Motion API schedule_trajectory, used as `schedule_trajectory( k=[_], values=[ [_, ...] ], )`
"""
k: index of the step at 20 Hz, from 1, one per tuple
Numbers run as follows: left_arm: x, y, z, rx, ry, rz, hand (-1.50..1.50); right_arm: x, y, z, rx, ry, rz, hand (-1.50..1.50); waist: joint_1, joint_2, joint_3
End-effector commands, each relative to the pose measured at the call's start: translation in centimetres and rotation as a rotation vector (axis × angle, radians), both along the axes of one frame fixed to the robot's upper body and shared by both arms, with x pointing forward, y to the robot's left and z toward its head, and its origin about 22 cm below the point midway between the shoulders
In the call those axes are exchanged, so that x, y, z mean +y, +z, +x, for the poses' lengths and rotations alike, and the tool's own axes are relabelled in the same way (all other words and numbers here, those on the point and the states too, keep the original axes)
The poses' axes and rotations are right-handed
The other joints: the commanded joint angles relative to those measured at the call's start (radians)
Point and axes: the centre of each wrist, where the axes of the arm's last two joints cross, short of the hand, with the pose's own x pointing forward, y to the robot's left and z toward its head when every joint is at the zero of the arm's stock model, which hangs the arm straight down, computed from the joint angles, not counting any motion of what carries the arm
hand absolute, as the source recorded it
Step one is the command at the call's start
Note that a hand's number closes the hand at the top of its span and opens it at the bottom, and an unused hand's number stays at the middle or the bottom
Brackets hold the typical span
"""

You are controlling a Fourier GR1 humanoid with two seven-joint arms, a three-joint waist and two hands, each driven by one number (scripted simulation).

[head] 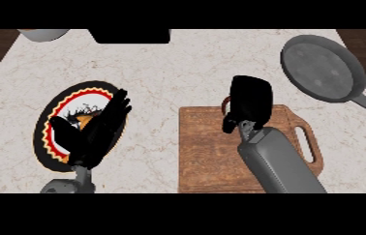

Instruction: Pick the cupcake from the cutting board and place it in the pan

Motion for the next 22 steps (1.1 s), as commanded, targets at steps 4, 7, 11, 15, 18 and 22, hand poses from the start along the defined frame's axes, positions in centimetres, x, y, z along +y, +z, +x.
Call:
schedule_trajectory(
  k=[4,7,11,15,18,22],
  values=[
    [0.8,0.0,-0.1,0.009,0.0,0.013,0.0,1.3,5.2,-0.2,-0.412,-0.115,0.251,1.5,0.001,-0.003,-0.001],
    [0.5,0.6,-0.2,0.005,-0.017,0.014,0.0,-0.3,4.8,0.1,-0.503,-0.152,0.377,1.5,0.004,-0.001,0.0],
    [0.8,-0.8,-0.2,0.012,0.001,-0.013,0.0,-3.3,6.7,0.8,-0.592,-0.173,0.513,1.5,0.0,0.0,-0.001],
    [1.4,0.4,1.2,-0.022,-0.007,0.017,0.0,-6.8,4.8,1.9,-0.6,-0.203,0.593,1.5,-0.002,0.001,-0.002],
    [-0.1,-2.3,0.1,0.006,0.0,0.0,0.0,-10.1,0.5,4.0,-0.582,-0.246,0.494,1.5,0.003,0.003,-0.002],
    [1.2,0.3,0.4,-0.007,-0.012,0.012,0.0,-14.1,-1.3,5.5,-0.591,-0.248,0.375,1.5,0.009,0.003,-0.001]
  ],
)
